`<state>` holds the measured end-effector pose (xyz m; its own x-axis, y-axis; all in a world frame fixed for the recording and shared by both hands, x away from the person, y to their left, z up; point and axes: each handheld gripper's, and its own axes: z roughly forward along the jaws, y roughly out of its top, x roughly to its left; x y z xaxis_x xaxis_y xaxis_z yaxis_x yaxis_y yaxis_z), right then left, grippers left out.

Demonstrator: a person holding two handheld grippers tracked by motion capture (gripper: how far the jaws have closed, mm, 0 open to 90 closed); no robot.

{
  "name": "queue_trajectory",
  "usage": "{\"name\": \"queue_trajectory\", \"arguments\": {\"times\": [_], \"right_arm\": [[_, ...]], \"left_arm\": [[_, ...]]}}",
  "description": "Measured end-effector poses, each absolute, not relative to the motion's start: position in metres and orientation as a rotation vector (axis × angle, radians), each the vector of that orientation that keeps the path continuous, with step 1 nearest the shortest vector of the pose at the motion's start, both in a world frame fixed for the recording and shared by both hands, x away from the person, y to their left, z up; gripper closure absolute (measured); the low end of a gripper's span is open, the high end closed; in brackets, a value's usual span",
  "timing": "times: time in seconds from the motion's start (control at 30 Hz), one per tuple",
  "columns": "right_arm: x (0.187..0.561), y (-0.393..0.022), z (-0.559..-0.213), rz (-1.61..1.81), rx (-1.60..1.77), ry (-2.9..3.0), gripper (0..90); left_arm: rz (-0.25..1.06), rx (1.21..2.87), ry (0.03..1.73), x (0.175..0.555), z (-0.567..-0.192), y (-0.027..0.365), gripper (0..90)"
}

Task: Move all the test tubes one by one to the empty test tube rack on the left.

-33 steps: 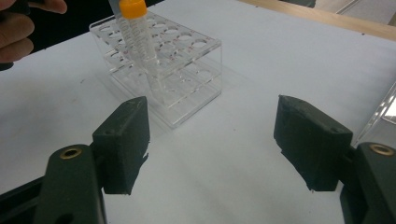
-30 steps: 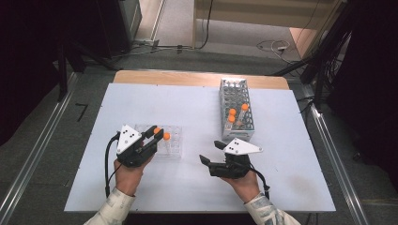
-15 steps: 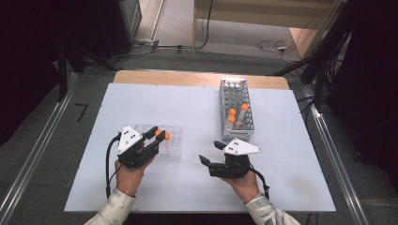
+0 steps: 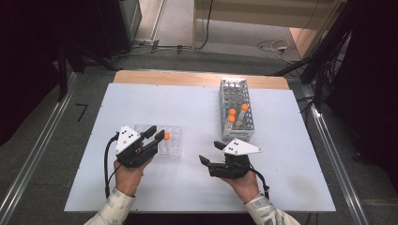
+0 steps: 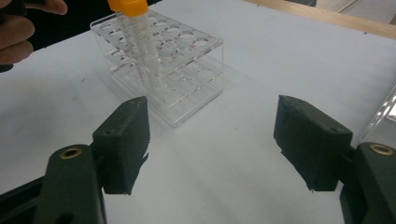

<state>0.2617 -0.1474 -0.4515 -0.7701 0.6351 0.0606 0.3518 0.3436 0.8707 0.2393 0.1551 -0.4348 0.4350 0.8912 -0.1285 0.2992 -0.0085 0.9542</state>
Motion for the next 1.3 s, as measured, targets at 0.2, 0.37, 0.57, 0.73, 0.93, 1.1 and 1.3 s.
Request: {"name": "queue_trajectory", "arguments": {"times": [0.2,0.37,0.57,0.73,0.93,1.1,1.3], "right_arm": [[0.263,-0.15,-0.451,1.395,0.893,2.304,26.0],[0.266,-0.156,-0.45,1.394,0.918,2.282,26.3],[0.272,-0.164,-0.448,1.392,0.952,2.243,26.7],[0.276,-0.172,-0.448,1.379,0.977,2.209,26.9],[0.282,-0.181,-0.447,1.356,1.021,2.161,27.6],[0.289,-0.188,-0.449,1.324,1.051,2.099,29.7],[0.306,-0.191,-0.451,1.299,1.085,2.031,35.2]], "left_arm": [[0.655,1.537,1.107,0.239,-0.434,0.155,46.4],[0.675,1.524,1.134,0.24,-0.433,0.155,32.0],[0.677,1.529,1.148,0.241,-0.434,0.155,24.9],[0.679,1.529,1.139,0.242,-0.434,0.155,21.7],[0.681,1.522,1.144,0.242,-0.434,0.155,18.7],[0.684,1.512,1.143,0.241,-0.433,0.156,16.7],[0.678,1.505,1.138,0.241,-0.431,0.155,16.4]]}}
